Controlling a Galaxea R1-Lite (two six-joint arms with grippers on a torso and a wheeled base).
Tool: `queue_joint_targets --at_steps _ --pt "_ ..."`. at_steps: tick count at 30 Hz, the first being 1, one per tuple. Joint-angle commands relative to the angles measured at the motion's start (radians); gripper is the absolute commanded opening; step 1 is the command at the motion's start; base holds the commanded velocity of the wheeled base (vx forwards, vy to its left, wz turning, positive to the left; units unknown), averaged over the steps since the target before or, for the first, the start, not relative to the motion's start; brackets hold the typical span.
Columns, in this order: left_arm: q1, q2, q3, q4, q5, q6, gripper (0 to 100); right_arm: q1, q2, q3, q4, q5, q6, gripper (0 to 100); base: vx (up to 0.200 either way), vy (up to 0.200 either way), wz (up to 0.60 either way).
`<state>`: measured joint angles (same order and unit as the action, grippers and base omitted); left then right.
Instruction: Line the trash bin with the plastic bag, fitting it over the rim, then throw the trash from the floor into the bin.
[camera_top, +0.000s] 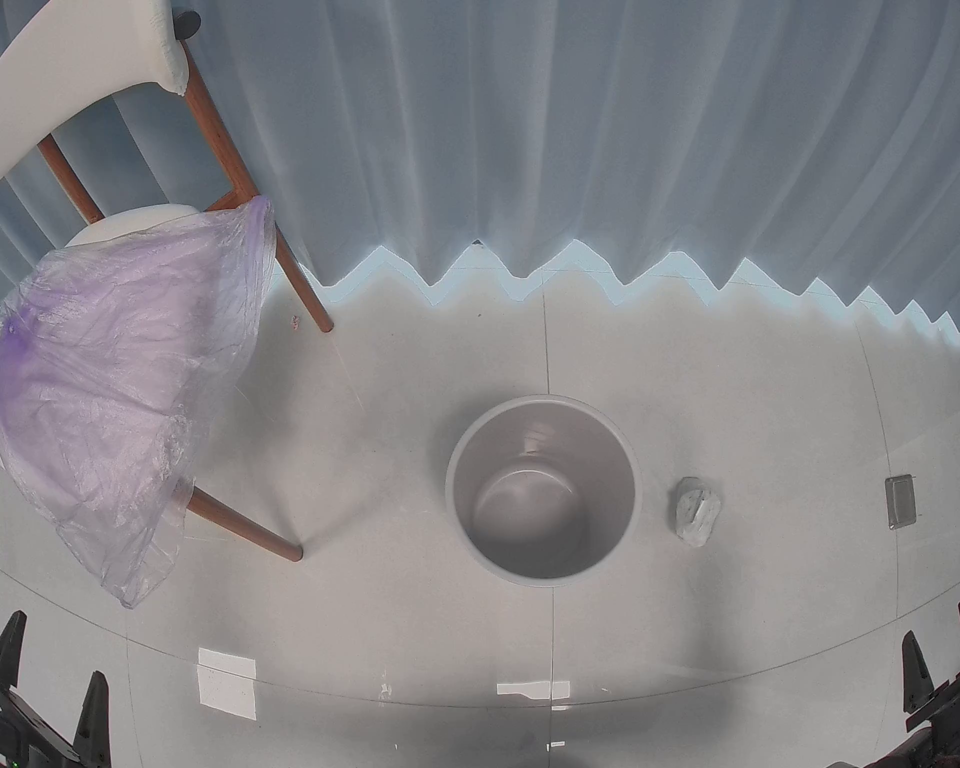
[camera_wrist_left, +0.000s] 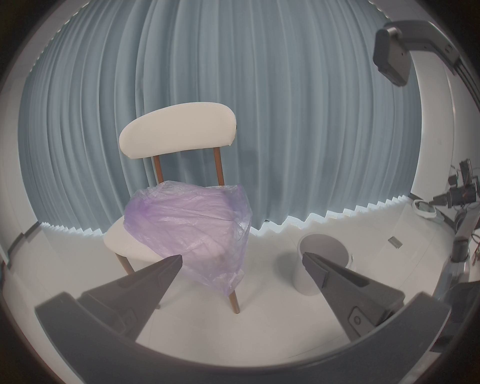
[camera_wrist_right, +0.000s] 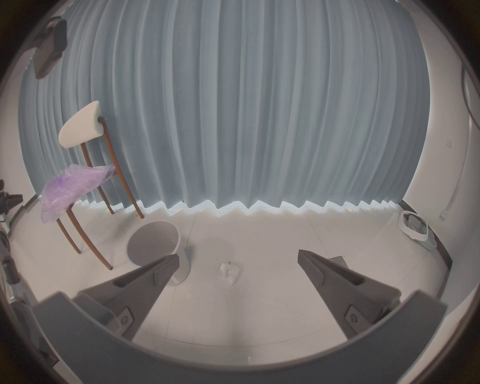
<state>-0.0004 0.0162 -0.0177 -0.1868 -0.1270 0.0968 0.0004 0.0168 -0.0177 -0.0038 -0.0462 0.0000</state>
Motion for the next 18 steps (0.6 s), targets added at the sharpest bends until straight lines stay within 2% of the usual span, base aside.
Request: queue_joint_targets --at_steps 1,2,6,10,14,18 --pt "0.003 0.010 -0.054 0.033 0.009 -0.005 100 0.001 -0.017 0.018 -0.001 0.000 0.000 100 0.000 0.000 0.00" --pt "0.003 0.010 -0.054 0.033 0.009 -0.005 100 0.001 -0.017 0.018 -0.001 0.000 0.000 100 0.000 0.000 0.00" --pt "-0.003 0.249 -0.232 0.101 0.001 -0.086 100 0.001 -0.017 0.018 -0.001 0.000 0.002 100 0.000 0.000 0.00" --pt "-0.007 0.442 -0.344 0.099 -0.005 -0.095 100 0.001 -0.017 0.018 -0.001 0.000 0.003 100 0.000 0.000 0.00" --pt "-0.036 0.594 -0.458 0.099 -0.057 -0.150 100 0.001 -0.017 0.018 -0.001 0.000 0.005 100 0.000 0.000 0.00" --pt "-0.043 0.723 -0.567 0.104 -0.106 -0.166 100 0.000 -0.017 0.018 -0.001 -0.001 0.006 100 0.000 0.000 0.00"
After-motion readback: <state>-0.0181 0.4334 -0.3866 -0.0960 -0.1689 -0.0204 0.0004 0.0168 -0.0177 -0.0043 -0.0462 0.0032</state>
